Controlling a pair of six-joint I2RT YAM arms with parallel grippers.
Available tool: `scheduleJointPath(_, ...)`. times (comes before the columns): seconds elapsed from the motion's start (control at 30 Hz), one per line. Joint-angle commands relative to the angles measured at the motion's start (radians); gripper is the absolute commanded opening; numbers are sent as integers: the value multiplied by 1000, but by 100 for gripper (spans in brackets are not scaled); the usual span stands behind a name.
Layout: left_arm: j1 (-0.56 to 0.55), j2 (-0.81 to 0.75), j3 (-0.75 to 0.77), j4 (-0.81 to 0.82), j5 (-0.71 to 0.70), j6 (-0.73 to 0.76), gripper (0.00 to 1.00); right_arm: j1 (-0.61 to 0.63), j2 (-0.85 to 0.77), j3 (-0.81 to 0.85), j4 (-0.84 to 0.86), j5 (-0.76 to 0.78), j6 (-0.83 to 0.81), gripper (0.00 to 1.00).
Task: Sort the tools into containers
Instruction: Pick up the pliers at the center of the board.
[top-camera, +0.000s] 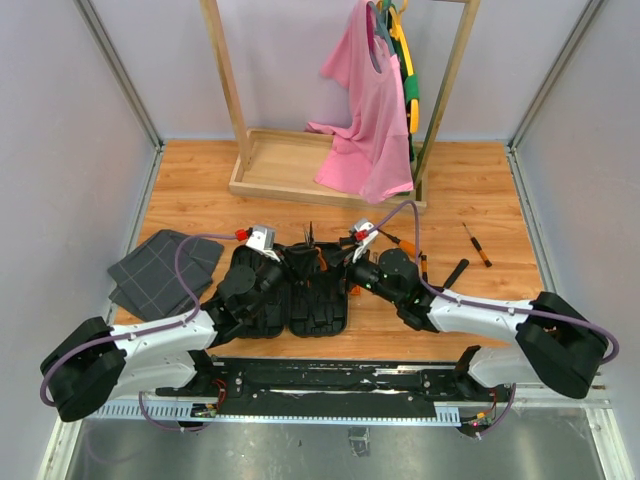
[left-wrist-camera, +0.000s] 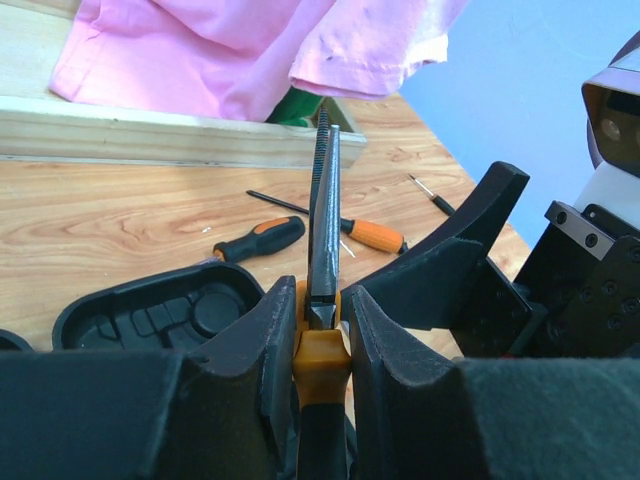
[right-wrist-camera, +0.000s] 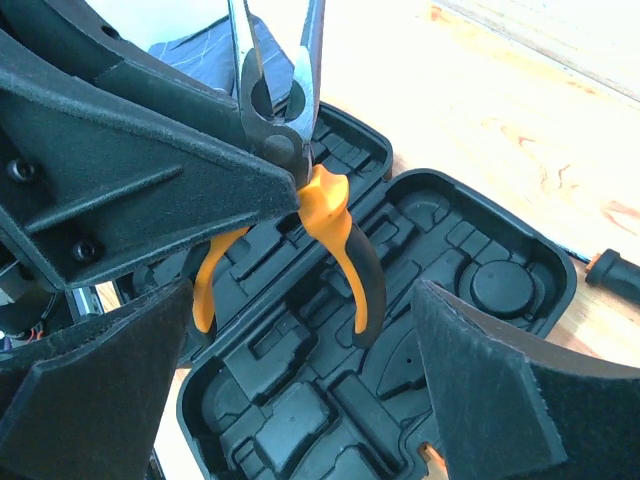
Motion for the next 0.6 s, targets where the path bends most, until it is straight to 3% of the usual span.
scheduleJointPath(0.0,5,-14,-4,88,-3,-5,1,13,39,43,110,10,13,91)
scheduleJointPath(0.33,5,7,0,93,0,4,0,13,124,69,203,-47,90,92)
scheduleJointPath(0.57,5,21,5,96,5,2,0,20,151,80,164,-5,115,83)
